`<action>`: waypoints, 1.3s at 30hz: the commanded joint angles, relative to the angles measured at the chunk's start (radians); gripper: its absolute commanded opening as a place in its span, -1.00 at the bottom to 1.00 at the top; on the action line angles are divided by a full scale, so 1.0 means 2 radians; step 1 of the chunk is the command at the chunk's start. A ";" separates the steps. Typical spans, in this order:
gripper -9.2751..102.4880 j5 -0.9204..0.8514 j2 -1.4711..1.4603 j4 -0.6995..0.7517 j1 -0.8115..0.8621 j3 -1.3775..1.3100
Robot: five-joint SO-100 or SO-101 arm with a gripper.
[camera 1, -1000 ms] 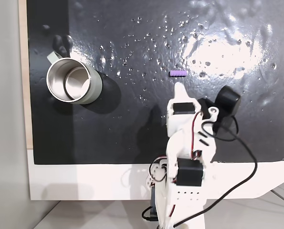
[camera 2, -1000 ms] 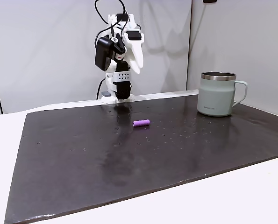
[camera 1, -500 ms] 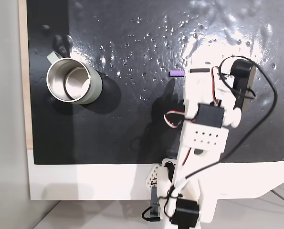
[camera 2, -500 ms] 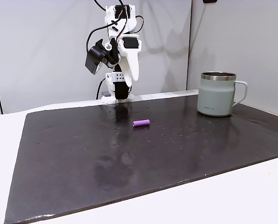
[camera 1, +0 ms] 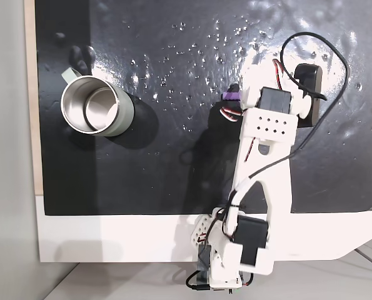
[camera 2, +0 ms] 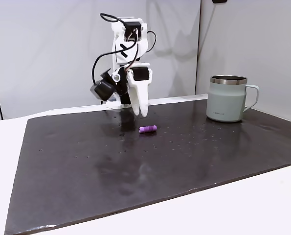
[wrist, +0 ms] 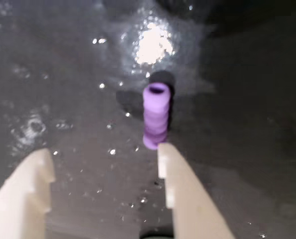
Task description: Grasp a pengrip and put it in the cup.
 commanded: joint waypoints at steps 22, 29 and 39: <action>-0.67 0.012 -0.100 -0.061 -0.056 -0.015; -0.83 -0.006 -0.098 -0.061 -0.042 -0.005; -0.83 0.012 0.017 0.048 -0.028 -0.086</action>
